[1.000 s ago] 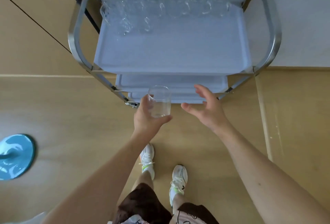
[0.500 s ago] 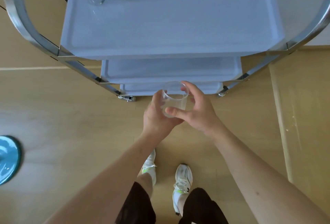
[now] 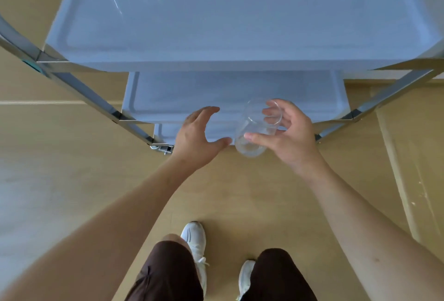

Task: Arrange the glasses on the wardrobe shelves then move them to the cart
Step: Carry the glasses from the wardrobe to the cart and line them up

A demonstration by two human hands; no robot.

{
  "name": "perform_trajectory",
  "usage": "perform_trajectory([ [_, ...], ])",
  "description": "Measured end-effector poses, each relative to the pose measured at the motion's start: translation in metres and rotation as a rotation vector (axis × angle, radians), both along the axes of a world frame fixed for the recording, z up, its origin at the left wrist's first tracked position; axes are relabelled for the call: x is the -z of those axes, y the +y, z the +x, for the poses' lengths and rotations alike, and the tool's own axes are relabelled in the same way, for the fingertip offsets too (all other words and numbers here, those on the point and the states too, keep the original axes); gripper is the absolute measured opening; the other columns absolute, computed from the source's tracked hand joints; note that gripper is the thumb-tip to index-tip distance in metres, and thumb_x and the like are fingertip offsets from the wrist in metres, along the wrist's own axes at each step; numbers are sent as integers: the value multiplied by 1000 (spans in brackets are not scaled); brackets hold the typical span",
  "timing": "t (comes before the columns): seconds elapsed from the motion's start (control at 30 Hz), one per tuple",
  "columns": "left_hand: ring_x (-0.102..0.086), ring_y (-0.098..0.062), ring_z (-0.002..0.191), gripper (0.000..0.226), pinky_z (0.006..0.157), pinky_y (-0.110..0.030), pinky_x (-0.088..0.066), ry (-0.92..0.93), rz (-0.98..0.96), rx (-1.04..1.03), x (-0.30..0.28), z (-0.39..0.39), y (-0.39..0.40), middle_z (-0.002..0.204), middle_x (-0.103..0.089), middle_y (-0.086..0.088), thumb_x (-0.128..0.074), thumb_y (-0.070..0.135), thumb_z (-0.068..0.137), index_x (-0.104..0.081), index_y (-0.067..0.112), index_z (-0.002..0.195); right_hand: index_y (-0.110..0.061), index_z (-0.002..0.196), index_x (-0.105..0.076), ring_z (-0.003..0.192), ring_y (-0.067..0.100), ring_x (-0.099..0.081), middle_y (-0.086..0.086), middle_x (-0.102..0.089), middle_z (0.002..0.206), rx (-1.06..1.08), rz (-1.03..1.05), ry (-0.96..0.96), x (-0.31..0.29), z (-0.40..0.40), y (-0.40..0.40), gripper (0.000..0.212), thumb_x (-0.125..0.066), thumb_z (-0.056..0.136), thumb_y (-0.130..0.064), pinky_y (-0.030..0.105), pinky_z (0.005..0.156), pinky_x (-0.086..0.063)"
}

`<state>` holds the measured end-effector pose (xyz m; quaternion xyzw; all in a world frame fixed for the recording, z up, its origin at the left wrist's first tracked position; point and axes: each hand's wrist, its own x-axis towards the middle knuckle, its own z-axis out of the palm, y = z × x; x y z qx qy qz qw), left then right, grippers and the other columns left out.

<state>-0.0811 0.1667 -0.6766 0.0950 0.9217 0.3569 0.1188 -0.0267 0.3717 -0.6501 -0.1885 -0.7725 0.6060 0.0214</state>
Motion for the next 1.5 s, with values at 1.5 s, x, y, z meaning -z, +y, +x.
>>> perform_trajectory([
  [1.5,-25,-29,150,63,119,-43,-23,510,-233,310,149,-205,186,156,-45,4,-54,61,94,-47,29,148,-37,109,-67,88,7,-69,-4,-68,106,411,79,518,115,-134,147,76,-100,41,-42,16,71,-51],
])
